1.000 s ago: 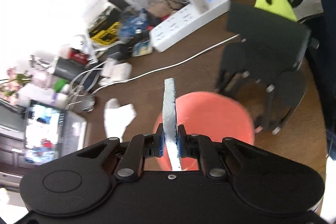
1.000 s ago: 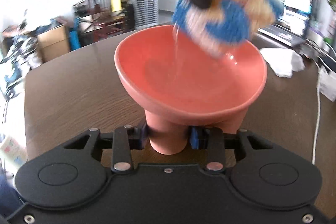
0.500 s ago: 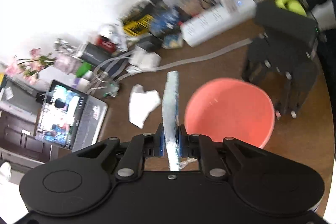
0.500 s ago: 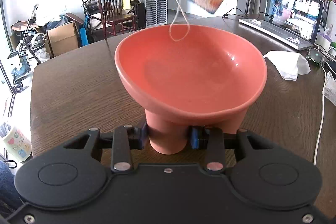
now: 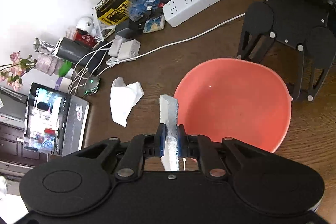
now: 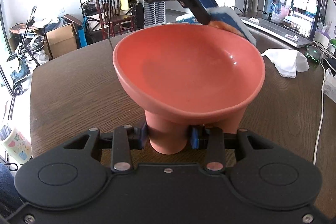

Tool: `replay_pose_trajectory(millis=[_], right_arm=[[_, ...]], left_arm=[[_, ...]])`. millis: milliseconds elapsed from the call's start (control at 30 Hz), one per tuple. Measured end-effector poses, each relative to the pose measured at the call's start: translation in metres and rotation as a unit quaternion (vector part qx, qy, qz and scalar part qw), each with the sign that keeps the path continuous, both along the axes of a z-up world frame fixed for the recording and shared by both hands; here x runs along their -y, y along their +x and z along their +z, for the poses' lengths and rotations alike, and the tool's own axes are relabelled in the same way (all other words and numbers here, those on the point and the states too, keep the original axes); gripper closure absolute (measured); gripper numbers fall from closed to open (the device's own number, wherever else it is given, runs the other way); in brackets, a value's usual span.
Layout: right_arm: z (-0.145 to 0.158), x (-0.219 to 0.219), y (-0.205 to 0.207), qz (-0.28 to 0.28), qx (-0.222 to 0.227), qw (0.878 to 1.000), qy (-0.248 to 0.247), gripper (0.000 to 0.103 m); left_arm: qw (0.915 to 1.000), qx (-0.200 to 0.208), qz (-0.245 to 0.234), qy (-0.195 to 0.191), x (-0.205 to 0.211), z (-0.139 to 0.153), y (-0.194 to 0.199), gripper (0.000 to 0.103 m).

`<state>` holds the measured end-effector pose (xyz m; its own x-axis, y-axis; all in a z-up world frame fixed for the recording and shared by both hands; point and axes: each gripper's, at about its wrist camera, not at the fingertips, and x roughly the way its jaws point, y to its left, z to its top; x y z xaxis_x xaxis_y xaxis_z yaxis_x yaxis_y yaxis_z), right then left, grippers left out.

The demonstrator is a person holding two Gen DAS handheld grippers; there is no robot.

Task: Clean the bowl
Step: 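Lift the sponge out of the bowl with the left gripper and reorient it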

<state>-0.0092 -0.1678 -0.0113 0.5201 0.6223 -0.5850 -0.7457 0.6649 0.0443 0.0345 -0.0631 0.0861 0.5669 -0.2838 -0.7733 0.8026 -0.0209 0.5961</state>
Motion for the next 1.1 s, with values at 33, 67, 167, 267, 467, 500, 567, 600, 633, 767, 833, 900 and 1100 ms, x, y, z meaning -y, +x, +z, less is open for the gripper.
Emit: replay_pose_trajectory(millis=[33,67,167,267,467,500,567,600,633,767,833,900,1100], right_arm=[[0.000,0.000,0.000,-0.001,0.000,1.000,0.000,0.060],[0.000,0.000,0.001,-0.001,0.000,1.000,0.000,0.060],[0.000,0.003,0.001,-0.002,0.000,1.000,-0.001,0.060],[0.000,0.004,0.001,-0.002,0.000,1.000,0.000,0.060],[0.001,0.006,0.000,-0.003,0.000,1.000,0.000,0.060],[0.001,0.006,0.001,-0.003,0.000,1.000,0.000,0.060],[0.001,0.006,0.001,-0.003,0.000,1.000,0.000,0.060],[0.001,0.006,0.001,-0.003,0.000,1.000,0.000,0.060],[0.001,0.006,0.001,-0.004,0.000,1.000,0.000,0.060],[0.001,0.006,0.001,-0.008,-0.001,1.000,0.000,0.060],[0.001,0.005,0.001,-0.009,-0.001,1.000,0.000,0.060],[0.001,0.005,0.001,-0.010,-0.001,1.000,0.000,0.060],[0.001,0.005,0.000,-0.011,-0.001,1.000,0.000,0.060]], left_arm=[[1.0000,0.002,0.004,0.003,-0.003,-0.002,0.001,0.092],[1.0000,0.002,0.009,0.002,-0.006,-0.003,0.001,0.092],[0.9996,0.000,0.027,-0.001,-0.020,-0.004,0.000,0.092],[0.9992,-0.004,0.041,0.004,-0.031,-0.005,-0.004,0.092],[0.9980,-0.017,0.061,0.008,-0.052,-0.010,-0.016,0.093],[0.9978,-0.020,0.062,0.008,-0.054,-0.011,-0.018,0.093],[0.9976,-0.026,0.063,0.007,-0.058,-0.013,-0.026,0.093],[0.9976,-0.029,0.063,0.007,-0.060,-0.014,-0.032,0.093],[0.9975,-0.031,0.063,0.006,-0.062,-0.014,-0.036,0.093],[0.9974,-0.042,0.059,-0.006,-0.068,-0.012,-0.060,0.093],[0.9972,-0.043,0.058,-0.017,-0.071,-0.009,-0.075,0.093],[0.9965,-0.054,0.060,-0.024,-0.073,-0.007,-0.084,0.093],[0.9934,-0.094,0.063,0.019,-0.073,-0.018,-0.093,0.093]])
